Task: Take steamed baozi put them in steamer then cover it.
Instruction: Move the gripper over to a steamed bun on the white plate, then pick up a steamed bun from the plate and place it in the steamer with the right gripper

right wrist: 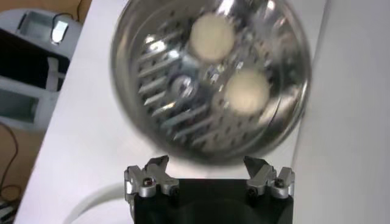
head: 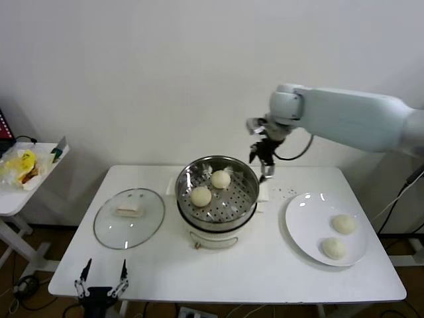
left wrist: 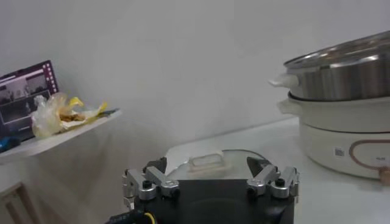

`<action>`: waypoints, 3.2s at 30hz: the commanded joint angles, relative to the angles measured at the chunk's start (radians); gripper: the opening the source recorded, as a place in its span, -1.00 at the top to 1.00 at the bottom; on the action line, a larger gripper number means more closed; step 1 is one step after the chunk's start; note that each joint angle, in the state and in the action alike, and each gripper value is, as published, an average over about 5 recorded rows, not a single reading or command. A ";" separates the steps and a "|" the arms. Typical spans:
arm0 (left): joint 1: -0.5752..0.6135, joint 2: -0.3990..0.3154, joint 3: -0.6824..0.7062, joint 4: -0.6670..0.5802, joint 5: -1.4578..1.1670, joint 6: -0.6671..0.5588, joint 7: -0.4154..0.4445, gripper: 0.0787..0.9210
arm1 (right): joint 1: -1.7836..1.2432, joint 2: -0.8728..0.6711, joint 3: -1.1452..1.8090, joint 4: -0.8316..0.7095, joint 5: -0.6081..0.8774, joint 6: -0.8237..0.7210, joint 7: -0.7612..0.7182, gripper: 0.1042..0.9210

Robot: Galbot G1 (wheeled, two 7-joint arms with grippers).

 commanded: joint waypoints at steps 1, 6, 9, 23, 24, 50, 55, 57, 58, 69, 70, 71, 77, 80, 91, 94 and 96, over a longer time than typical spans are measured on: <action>0.000 -0.011 0.010 0.000 0.025 0.002 0.001 -0.77 | -0.036 -0.376 0.008 0.199 -0.204 0.024 -0.022 -0.76; 0.004 -0.021 0.011 -0.001 0.041 0.003 0.002 -0.77 | -0.239 -0.482 0.148 0.193 -0.328 0.039 -0.027 -0.76; 0.010 -0.028 0.004 -0.002 0.043 0.001 0.001 -0.77 | -0.393 -0.519 0.255 0.177 -0.393 0.048 -0.037 -0.76; 0.019 -0.043 -0.025 0.038 0.040 -0.010 -0.007 -0.77 | -0.742 -0.467 0.528 0.018 -0.555 0.081 -0.036 -0.76; 0.017 -0.045 -0.025 0.042 0.040 -0.010 -0.007 -0.77 | -0.751 -0.458 0.536 0.003 -0.559 0.082 -0.035 -0.76; 0.015 -0.045 -0.035 0.063 0.043 -0.014 -0.009 -0.77 | -0.768 -0.303 0.535 -0.099 -0.576 0.086 -0.036 -0.70; 0.015 -0.047 -0.033 0.060 0.045 -0.013 -0.009 -0.77 | -0.761 -0.304 0.538 -0.105 -0.580 0.094 -0.044 -0.55; 0.014 -0.048 -0.033 0.060 0.045 -0.013 -0.010 -0.77 | -0.758 -0.304 0.536 -0.106 -0.580 0.097 -0.048 -0.49; 0.015 -0.048 -0.033 0.059 0.045 -0.013 -0.010 -0.77 | -0.756 -0.305 0.535 -0.106 -0.580 0.098 -0.051 -0.47; 0.025 -0.047 -0.036 0.044 0.041 -0.015 -0.010 -0.77 | -0.434 -0.254 0.340 -0.098 -0.596 0.325 -0.092 -0.38; 0.025 -0.046 -0.036 0.044 0.041 -0.016 -0.010 -0.77 | -0.369 -0.236 0.299 -0.096 -0.603 0.380 -0.104 -0.39; 0.025 -0.047 -0.035 0.043 0.041 -0.016 -0.010 -0.77 | -0.302 -0.217 0.258 -0.092 -0.609 0.434 -0.117 -0.39; 0.023 -0.050 -0.029 0.036 0.044 -0.015 -0.008 -0.77 | -0.003 -0.059 0.137 -0.074 -0.586 0.651 -0.168 -0.41; 0.020 -0.053 -0.028 0.029 0.047 -0.010 -0.007 -0.77 | 0.075 0.018 0.122 -0.068 -0.550 0.734 -0.194 -0.42; 0.012 -0.071 -0.022 0.017 0.060 0.000 -0.007 -0.77 | 0.053 0.267 0.240 0.009 -0.566 0.846 -0.228 -0.45; 0.016 -0.074 -0.020 0.015 0.061 -0.001 -0.008 -0.77 | -0.018 0.330 0.272 0.009 -0.613 0.850 -0.227 -0.45; 0.018 -0.073 -0.022 0.013 0.060 -0.001 -0.008 -0.77 | -0.064 0.365 0.280 0.002 -0.632 0.849 -0.225 -0.45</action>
